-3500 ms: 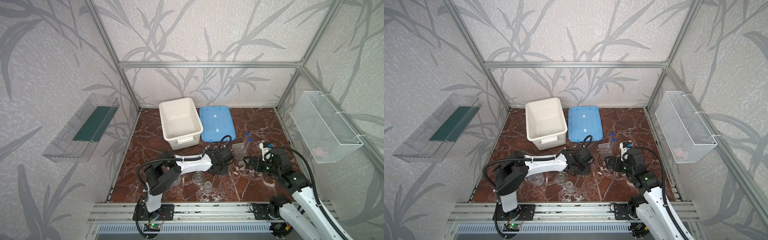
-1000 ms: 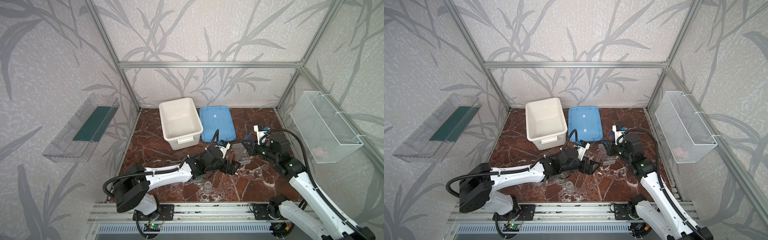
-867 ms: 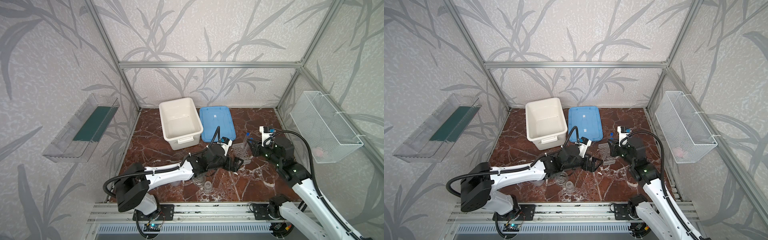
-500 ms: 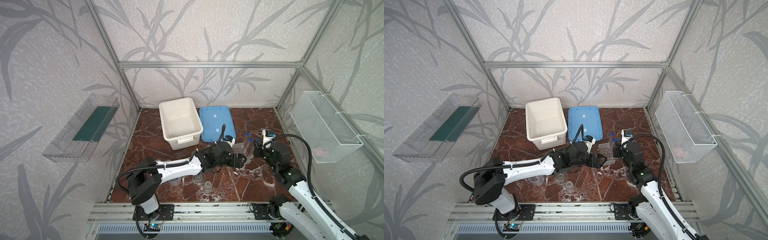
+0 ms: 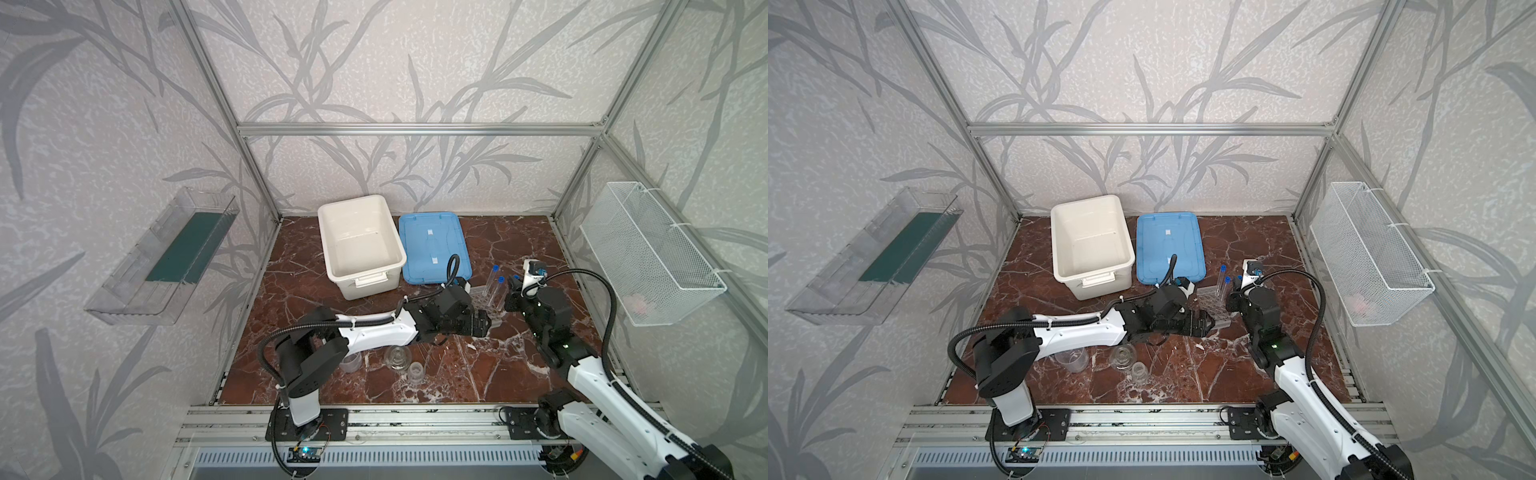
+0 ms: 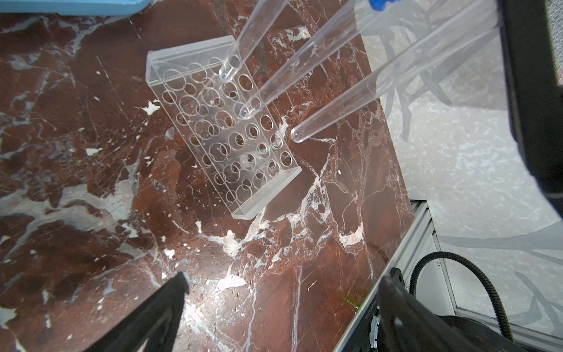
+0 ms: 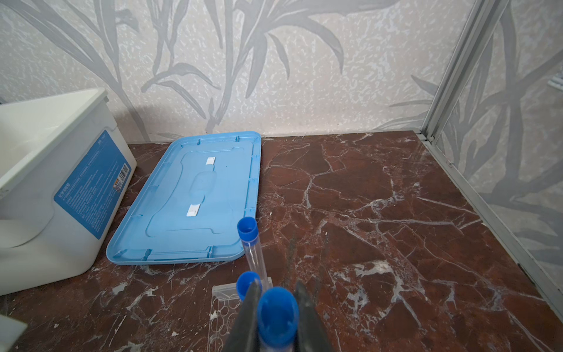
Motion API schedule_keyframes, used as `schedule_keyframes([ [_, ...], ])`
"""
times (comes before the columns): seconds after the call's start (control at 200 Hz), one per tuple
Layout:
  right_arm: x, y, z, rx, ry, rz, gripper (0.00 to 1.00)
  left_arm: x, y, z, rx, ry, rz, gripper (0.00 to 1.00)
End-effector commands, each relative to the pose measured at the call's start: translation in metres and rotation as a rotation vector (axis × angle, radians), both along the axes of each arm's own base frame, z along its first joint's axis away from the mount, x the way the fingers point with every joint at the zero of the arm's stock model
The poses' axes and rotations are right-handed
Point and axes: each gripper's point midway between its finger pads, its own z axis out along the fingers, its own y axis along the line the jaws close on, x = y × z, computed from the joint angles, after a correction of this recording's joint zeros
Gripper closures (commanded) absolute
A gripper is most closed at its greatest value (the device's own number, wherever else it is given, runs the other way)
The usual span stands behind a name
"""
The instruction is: Organize the chemistry lab equipment
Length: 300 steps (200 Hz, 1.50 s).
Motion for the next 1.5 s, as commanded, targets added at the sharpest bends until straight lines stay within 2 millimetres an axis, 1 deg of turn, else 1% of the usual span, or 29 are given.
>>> schedule_keyframes([
  [0.0, 0.003, 0.001, 0.009, 0.015, -0.053, -0.003, 0.83, 0.004, -0.01, 0.006, -0.026, 0.009, 0.004, 0.01],
  [0.08, 0.003, 0.0, 0.005, 0.014, -0.047, -0.008, 0.83, 0.003, -0.01, 0.002, -0.023, 0.019, 0.005, 0.01],
  [0.47, 0.006, 0.001, -0.014, 0.025, -0.012, -0.011, 0.83, 0.002, -0.009, -0.002, -0.022, 0.026, 0.003, 0.01],
  [0.52, 0.006, 0.001, -0.017, 0.024, -0.004, -0.011, 0.83, 0.001, -0.008, -0.005, -0.018, 0.029, 0.004, 0.01],
  [0.765, 0.007, 0.001, -0.031, 0.021, 0.031, -0.016, 0.82, 0.002, -0.008, -0.005, -0.018, 0.031, 0.007, 0.01],
  [0.96, 0.008, 0.002, -0.043, 0.028, 0.064, -0.02, 0.79, 0.002, -0.007, -0.006, -0.011, 0.032, 0.01, 0.01],
  [1.06, 0.007, 0.002, -0.043, 0.031, 0.068, -0.02, 0.71, 0.002, -0.006, -0.004, -0.008, 0.03, 0.01, 0.01],
  [1.17, 0.005, 0.0, -0.04, 0.043, 0.07, -0.028, 0.56, 0.003, -0.002, -0.002, -0.004, 0.02, 0.026, 0.01],
  [1.33, -0.004, -0.007, -0.026, 0.074, 0.039, -0.063, 0.37, 0.008, 0.014, 0.014, 0.014, -0.036, 0.069, 0.01],
  [1.385, -0.007, -0.013, -0.018, 0.097, 0.016, -0.092, 0.28, 0.008, 0.021, 0.021, 0.035, -0.061, 0.076, 0.01],
  [1.445, -0.011, -0.017, -0.011, 0.112, 0.01, -0.111, 0.13, 0.009, 0.031, 0.028, 0.062, -0.085, 0.087, 0.01],
  [1.495, -0.015, -0.018, -0.006, 0.118, 0.011, -0.114, 0.05, 0.011, 0.038, 0.035, 0.083, -0.108, 0.094, 0.01],
])
